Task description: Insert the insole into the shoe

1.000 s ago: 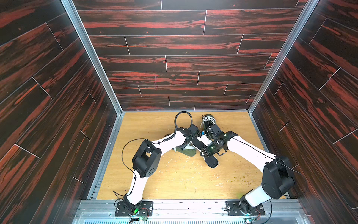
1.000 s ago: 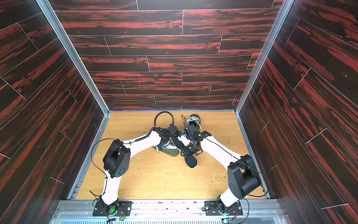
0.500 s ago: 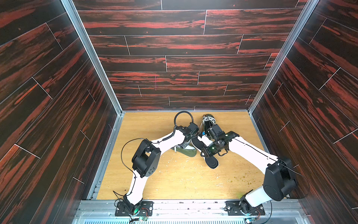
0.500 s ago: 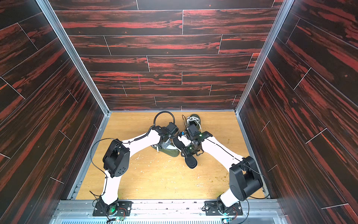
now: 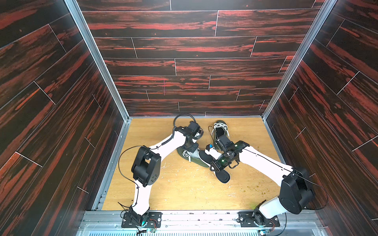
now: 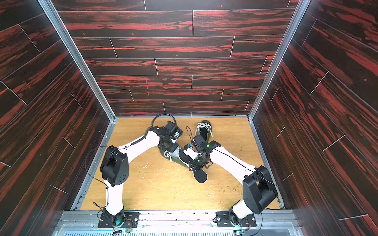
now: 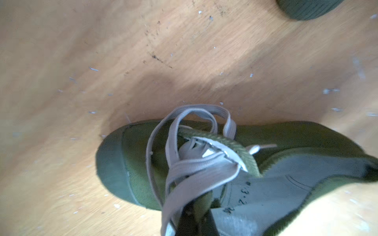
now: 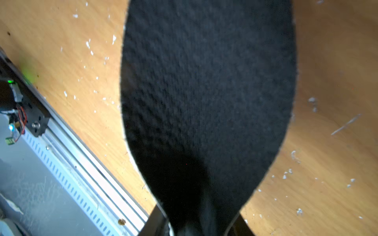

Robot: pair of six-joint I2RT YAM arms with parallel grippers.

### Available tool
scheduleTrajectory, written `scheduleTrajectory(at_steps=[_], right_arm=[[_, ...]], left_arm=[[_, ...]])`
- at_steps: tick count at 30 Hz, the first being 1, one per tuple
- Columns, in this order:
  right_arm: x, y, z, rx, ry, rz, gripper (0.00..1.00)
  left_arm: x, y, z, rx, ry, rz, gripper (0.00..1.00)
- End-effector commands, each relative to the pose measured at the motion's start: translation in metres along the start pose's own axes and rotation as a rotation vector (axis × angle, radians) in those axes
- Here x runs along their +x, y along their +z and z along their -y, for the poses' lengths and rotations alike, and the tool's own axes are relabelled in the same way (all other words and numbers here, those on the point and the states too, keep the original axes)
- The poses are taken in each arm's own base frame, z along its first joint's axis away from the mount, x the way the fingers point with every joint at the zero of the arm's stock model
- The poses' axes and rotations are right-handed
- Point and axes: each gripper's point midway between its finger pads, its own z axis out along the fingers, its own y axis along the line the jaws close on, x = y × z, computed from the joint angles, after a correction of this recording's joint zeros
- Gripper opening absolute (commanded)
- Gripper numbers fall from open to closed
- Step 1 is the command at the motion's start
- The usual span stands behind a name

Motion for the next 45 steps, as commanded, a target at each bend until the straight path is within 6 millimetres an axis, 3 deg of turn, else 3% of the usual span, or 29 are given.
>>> scheduleTrajectory(at_steps=[1,12,20,30,34,40,45], right_arm=[[0.01,0.007,-0.007,-0.022,-0.022,-0.07,0.37],[0.004,0.011,0.004,0.07,-0.069,-0.16,0.36],[0.015,0.013,0.016,0.163,-0.1,-0.264,0.37],[0.003,0.015,0.026,0.262,-0.068,-0.28,0.37],[-0.004,0.006,0.027,0.287,-0.068,-0.258,0.36],[-0.004,-0.005,0.01,0.294,-0.149,-0.236,0.35],[0.001,-0.021,0.033,0.479,-0.136,-0.241,0.32]], left_arm=[[-0.008,-0.032,0.022,0.139,0.035,0.052,0.0],[-0.006,-0.046,0.04,0.249,0.158,0.089,0.0],[-0.008,-0.058,0.044,0.285,0.232,0.125,0.0],[-0.009,-0.06,0.053,0.352,0.28,0.151,0.0],[-0.008,-0.062,0.053,0.345,0.296,0.159,0.0],[-0.013,-0.064,0.054,0.347,0.301,0.18,0.0],[-0.009,-0.065,0.057,0.367,0.32,0.174,0.0]])
